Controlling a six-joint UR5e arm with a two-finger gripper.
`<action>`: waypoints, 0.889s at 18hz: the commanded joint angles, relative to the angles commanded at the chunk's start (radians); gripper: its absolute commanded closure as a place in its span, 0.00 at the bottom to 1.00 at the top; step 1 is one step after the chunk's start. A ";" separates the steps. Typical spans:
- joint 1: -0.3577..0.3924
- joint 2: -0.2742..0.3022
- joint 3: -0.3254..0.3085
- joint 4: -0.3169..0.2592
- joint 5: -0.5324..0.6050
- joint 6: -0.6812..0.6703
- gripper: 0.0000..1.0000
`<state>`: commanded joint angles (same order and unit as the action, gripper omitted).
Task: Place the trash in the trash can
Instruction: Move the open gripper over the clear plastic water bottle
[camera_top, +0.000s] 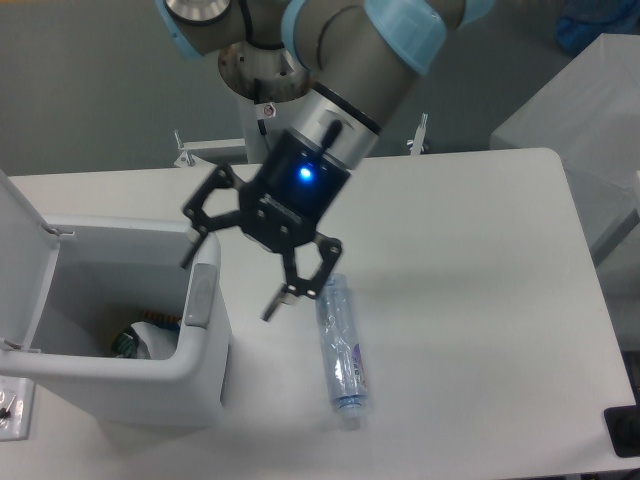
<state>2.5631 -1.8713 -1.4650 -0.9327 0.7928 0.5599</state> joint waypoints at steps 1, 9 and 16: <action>0.005 -0.021 0.002 0.000 0.034 0.000 0.00; 0.051 -0.146 0.005 -0.009 0.241 -0.046 0.00; -0.089 -0.327 0.188 -0.139 0.575 -0.138 0.00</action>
<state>2.4745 -2.1980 -1.2766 -1.0718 1.3679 0.4219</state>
